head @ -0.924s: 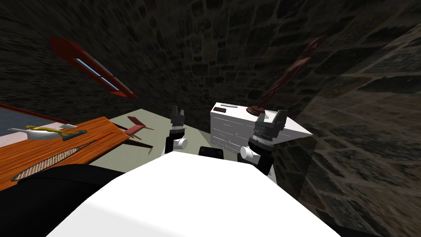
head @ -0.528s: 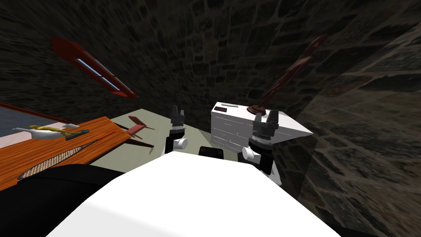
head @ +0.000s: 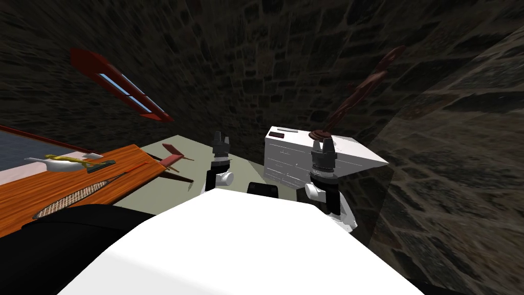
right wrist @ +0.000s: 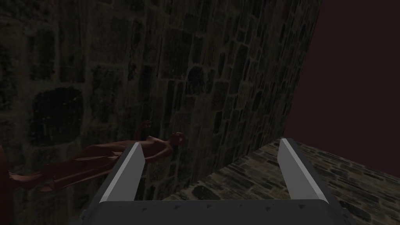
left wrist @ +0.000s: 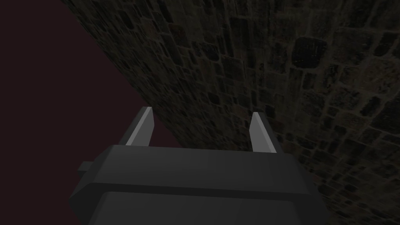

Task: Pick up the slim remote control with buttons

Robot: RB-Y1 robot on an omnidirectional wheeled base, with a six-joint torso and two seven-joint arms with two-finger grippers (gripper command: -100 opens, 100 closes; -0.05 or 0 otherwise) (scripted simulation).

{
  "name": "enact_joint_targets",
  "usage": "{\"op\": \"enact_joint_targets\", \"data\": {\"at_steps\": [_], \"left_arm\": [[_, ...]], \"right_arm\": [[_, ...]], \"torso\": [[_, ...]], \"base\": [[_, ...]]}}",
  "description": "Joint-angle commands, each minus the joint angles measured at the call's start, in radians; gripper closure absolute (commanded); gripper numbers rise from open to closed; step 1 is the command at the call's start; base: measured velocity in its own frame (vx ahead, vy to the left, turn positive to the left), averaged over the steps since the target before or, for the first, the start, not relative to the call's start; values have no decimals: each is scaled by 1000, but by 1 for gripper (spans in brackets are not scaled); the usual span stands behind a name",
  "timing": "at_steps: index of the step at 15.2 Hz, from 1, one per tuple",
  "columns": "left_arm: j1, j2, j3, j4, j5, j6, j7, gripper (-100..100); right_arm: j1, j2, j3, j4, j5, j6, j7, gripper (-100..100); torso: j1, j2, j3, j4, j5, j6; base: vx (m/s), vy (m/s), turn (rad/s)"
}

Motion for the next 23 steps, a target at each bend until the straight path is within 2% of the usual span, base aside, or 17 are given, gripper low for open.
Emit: {"op": "enact_joint_targets", "data": {"at_steps": [1,2,4,5,7,8,10,11,13,14,15,17,18,20,21,22,23], "left_arm": [[0,0,0,0,0,0,0,0],[0,0,0,0,0,0,0,0],[0,0,0,0,0,0,0,0],[0,0,0,0,0,0,0,0],[0,0,0,0,0,0,0,0],[0,0,0,0,0,0,0,0],[0,0,0,0,0,0,0,0],[0,0,0,0,0,0,0,0],[0,0,0,0,0,0,0,0],[0,0,0,0,0,0,0,0],[0,0,0,0,0,0,0,0],[0,0,0,0,0,0,0,0],[0,0,0,0,0,0,0,0],[0,0,0,0,0,0,0,0],[0,0,0,0,0,0,0,0],[0,0,0,0,0,0,0,0],[0,0,0,0,0,0,0,0]], "right_arm": [[0,-29,1,8,4,-9,0,-100],[-10,-66,1,35,17,-27,-1,-100],[-10,-93,1,35,17,-27,-1,-100],[-21,-126,1,65,31,-46,-2,-100],[-21,-160,1,65,31,-46,-2,-100],[-33,-189,2,97,47,-67,-3,-100],[-33,-229,2,97,47,-67,-3,-100],[-46,-255,2,131,63,-90,-3,-100],[-46,-301,2,131,63,-90,-3,-100],[-46,-301,2,131,63,-90,-3,-100],[-59,-338,3,166,81,-113,-4,-100],[-59,-376,3,166,81,-113,-4,-100],[-72,-401,5,204,99,-138,-5,-100],[-72,-447,5,204,99,-138,-5,-100],[-72,-452,5,204,99,-138,-5,-100],[-86,-486,6,243,118,-164,-6,-100],[-86,-507,6,243,118,-164,-6,-100]], "torso": [[0,0,0,0,0,0],[0,0,0,0,0,0],[1,0,0,0,0,0],[0,0,0,0,0,0],[1,1,0,0,0,0],[1,0,0,0,0,0],[1,1,0,0,0,0],[0,0,0,0,0,0],[1,1,0,0,0,0],[1,0,0,0,0,0],[0,0,0,0,0,0],[1,0,0,0,0,0],[1,0,0,0,0,0],[1,1,1,0,0,0],[1,1,0,0,0,0],[0,0,0,0,0,0],[1,-1,0,0,0,0]], "base": [[-35,33,0],[-45,46,9],[-46,48,3],[-47,51,10],[-50,53,6],[-50,47,10],[-54,45,8],[-48,44,12],[-48,56,10],[-26,37,-3],[-42,55,15],[-46,51,11],[-61,59,25],[-59,59,11],[-18,33,-5],[-26,57,21],[-38,77,26]]}}
